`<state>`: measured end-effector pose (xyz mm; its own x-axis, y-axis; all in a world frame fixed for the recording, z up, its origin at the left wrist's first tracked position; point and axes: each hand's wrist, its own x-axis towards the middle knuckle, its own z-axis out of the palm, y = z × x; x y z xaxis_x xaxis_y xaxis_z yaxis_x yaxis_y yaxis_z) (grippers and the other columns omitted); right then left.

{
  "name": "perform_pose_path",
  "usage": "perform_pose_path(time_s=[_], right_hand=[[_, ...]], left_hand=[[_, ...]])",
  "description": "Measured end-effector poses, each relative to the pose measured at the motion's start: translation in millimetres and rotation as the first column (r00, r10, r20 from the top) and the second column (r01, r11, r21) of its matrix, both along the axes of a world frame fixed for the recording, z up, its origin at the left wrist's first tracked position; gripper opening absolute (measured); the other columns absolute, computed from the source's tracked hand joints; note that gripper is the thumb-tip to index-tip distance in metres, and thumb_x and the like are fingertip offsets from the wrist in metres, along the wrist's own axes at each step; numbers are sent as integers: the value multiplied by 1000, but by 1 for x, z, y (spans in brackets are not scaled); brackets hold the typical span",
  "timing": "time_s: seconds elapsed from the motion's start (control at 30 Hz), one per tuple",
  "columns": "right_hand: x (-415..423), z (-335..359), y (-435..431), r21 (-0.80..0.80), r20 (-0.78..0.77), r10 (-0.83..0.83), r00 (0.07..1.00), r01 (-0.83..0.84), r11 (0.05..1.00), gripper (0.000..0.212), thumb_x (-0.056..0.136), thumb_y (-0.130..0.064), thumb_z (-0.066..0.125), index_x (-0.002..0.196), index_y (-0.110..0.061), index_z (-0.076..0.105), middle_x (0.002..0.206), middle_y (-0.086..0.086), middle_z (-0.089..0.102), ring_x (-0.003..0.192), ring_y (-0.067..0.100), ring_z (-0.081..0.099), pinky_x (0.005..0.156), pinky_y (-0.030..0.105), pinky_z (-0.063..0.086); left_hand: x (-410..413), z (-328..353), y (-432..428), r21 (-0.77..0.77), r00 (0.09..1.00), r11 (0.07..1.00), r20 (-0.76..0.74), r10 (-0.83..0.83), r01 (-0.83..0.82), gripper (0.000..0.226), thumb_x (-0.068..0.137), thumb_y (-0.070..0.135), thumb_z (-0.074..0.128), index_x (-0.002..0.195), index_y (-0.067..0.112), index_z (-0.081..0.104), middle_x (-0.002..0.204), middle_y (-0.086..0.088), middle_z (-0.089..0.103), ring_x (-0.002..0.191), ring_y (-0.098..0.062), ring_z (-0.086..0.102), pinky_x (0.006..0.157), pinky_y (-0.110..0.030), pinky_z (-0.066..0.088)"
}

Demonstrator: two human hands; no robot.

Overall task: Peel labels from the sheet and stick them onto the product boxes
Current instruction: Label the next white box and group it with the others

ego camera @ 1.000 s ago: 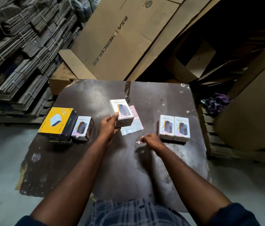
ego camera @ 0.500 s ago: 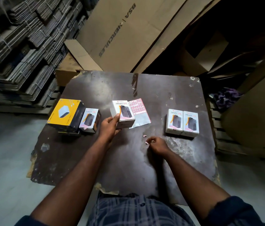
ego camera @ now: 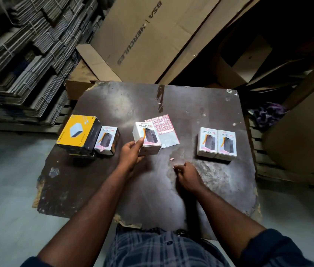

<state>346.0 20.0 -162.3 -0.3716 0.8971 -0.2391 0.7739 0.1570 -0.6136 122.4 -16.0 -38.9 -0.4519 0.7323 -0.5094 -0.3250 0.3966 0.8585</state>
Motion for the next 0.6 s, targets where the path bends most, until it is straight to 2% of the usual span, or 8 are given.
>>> perform_pose_path(time_s=[0.13,0.33,0.47,0.6], right_hand=[[-1,2,5,-28,-41,-36,999,35,999,26,92,-12,58,112,-19,73,102,15,64,101,31,62,78,22,36],[1,3,4,-38,16,8,1000,-8,999,41,92,-15,57,133,-17,60,114,19,58,109,35,56,92,32,44],[2,1,1,2,83,63,995,-64,998,43,92,-20,56,135,-17,55,109,18,54,104,37,55,89,37,47],[0,2,-10,85,261,164,951,-191,978,47,97,-31,47,142,-17,43,113,15,50,107,35,50,84,41,47]], left_hand=[[0,-1,-2,2,1000,1000,-2,-5,5,30,98,29,58,118,6,64,115,-15,70,93,-17,67,78,-30,55],[1,-2,-4,-7,1000,1000,-2,3,-3,36,98,31,60,120,3,64,117,-17,70,97,-19,66,91,-42,55],[0,-3,-6,-5,1000,1000,2,-3,3,37,98,31,59,120,2,64,118,-17,70,100,-19,66,93,-42,54],[0,-4,-7,-3,1000,1000,6,1,-1,35,98,30,59,119,2,64,118,-17,70,99,-19,66,91,-40,54]])
